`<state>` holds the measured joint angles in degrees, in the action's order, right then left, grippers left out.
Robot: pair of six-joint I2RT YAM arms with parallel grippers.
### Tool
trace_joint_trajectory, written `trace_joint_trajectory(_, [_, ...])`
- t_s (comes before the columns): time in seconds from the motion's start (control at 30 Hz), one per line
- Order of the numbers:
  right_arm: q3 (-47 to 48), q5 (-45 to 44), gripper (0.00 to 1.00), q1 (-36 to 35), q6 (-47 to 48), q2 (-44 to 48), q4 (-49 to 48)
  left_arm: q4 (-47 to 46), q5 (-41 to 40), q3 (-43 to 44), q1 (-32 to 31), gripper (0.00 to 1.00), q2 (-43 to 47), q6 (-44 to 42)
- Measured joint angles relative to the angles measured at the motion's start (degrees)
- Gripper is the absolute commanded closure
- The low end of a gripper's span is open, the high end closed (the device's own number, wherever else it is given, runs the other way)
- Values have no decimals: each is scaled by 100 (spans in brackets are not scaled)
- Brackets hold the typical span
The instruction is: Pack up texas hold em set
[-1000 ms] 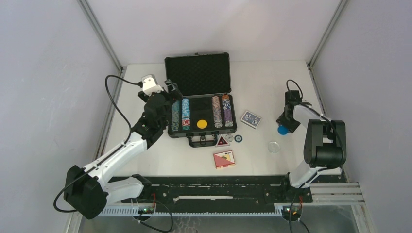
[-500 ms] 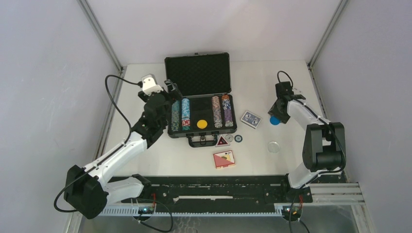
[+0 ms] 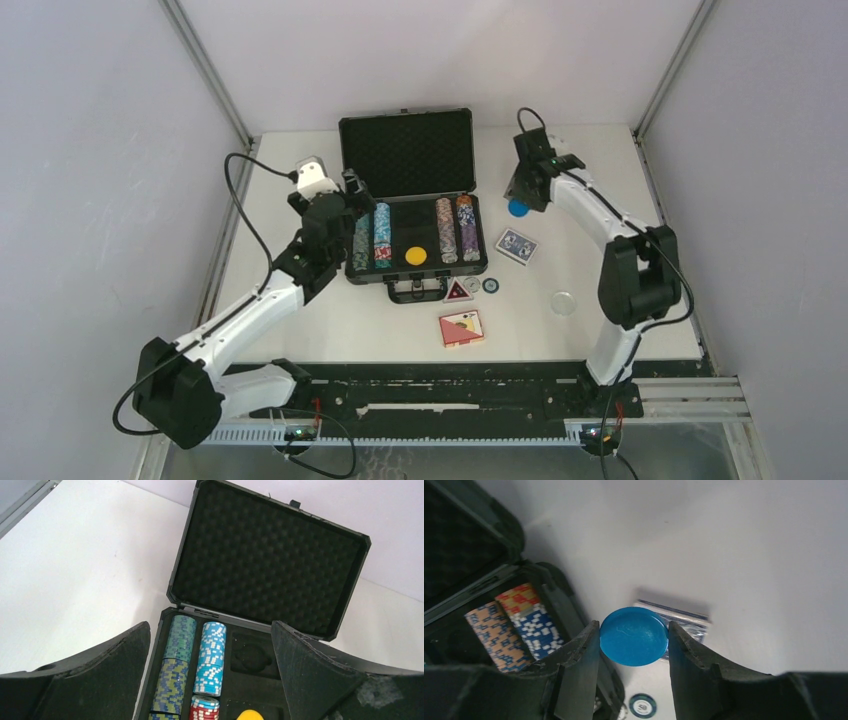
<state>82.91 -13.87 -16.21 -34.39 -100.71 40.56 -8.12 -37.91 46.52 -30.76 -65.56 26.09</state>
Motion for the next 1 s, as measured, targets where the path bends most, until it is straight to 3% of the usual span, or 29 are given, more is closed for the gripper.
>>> trace_joint_trajectory(0.37, [1923,282,60,-881,238,-1453,330,782,-98,-20,0,7,896,306])
trace_joint_trajectory(0.67, [3217,529,59,-1482,398,-2374,514,1438,-459,-522,4,8,1849,553])
trace_joint_trajectory(1.0, [3877,804,56,-1818,490,-2865,629,1816,-546,-1023,4,9,2186,719])
